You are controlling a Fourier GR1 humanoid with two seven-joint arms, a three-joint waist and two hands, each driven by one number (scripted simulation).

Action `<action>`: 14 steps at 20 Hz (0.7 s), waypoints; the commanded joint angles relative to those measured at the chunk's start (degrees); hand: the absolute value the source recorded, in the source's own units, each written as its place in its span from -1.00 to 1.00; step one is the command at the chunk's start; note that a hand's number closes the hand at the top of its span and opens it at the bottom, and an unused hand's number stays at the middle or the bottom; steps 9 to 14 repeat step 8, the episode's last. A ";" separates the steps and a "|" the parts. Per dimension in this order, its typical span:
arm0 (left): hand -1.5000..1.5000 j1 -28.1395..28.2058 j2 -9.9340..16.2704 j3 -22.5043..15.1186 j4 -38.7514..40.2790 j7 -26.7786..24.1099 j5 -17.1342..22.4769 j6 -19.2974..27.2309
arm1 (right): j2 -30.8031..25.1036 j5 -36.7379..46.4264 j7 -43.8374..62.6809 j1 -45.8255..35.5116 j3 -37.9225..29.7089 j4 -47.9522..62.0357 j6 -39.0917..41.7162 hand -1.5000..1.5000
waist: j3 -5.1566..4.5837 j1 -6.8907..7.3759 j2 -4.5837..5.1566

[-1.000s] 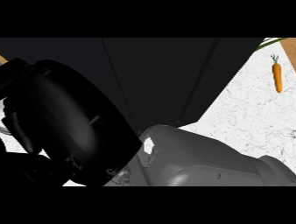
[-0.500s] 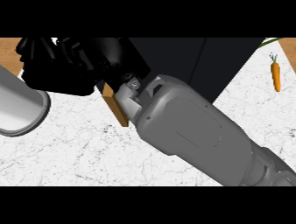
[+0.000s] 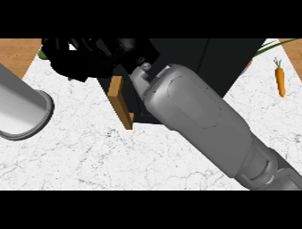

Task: Pick up the wine, place it into the cabinet and close the cabinet

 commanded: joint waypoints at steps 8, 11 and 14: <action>-1.00 0.46 -1.33 -0.55 -0.81 -0.02 -1.79 -0.62 | -5.52 2.97 -4.01 -0.67 -4.12 9.55 2.28 1.00 | -0.02 0.26 1.92; -1.00 0.46 -1.33 -0.55 -0.81 -0.02 -1.79 -0.62 | -5.52 2.97 -4.01 -0.67 -4.12 9.55 2.28 1.00 | -0.02 0.26 1.92; -1.00 0.46 -1.33 -0.55 -0.81 -0.02 -1.79 -0.62 | -5.52 2.97 -4.01 -0.67 -4.12 9.55 2.28 1.00 | -0.02 0.26 1.92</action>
